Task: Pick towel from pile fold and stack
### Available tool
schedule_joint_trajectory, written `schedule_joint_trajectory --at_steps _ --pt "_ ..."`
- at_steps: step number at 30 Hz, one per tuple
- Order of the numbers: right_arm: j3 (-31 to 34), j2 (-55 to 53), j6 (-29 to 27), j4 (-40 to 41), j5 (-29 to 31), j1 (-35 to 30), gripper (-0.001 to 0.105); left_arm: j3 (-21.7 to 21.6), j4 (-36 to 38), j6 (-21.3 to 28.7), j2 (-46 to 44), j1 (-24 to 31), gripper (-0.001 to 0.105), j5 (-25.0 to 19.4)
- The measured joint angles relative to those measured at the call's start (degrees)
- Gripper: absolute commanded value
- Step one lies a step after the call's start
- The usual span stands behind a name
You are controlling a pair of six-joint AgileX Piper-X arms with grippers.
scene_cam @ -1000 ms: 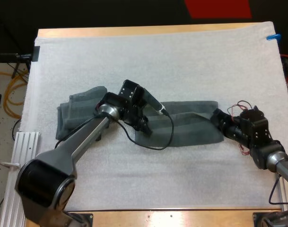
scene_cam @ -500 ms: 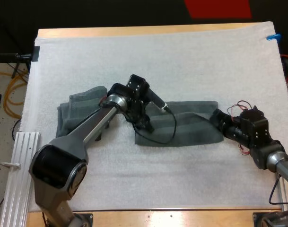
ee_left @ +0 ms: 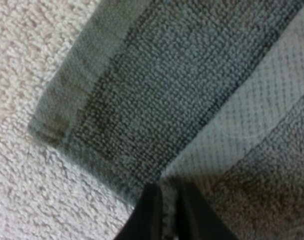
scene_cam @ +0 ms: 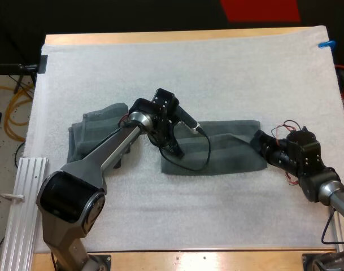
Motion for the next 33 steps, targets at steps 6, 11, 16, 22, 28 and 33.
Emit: schedule_joint_trajectory --at_steps 6,11,16,22,28,33 --pt "-0.02 0.00 0.00 -1.27 0.02 0.00 0.000 -3.75 -0.20 0.00 0.00 0.00 0.000 -1.41" --pt "-1.25 0.00 0.00 -2.20 2.07 0.00 0.000 -6.48 -1.75 0.00 0.00 0.00 0.000 -1.66" --pt "-1.72 0.00 0.00 -2.58 4.72 0.00 0.000 -6.48 -2.26 0.00 0.00 0.00 0.000 -3.96" --pt "-1.72 0.00 0.00 -2.57 7.21 0.00 0.000 -6.48 -1.89 0.00 0.00 0.00 0.000 -6.85" --pt "-1.72 0.00 0.00 -2.45 7.32 0.00 0.004 -6.48 -1.69 0.00 0.00 0.00 0.006 -6.85" --pt "-1.72 0.00 0.00 -2.48 7.32 0.00 0.039 -6.48 -1.37 0.00 0.00 0.00 0.041 -6.85"
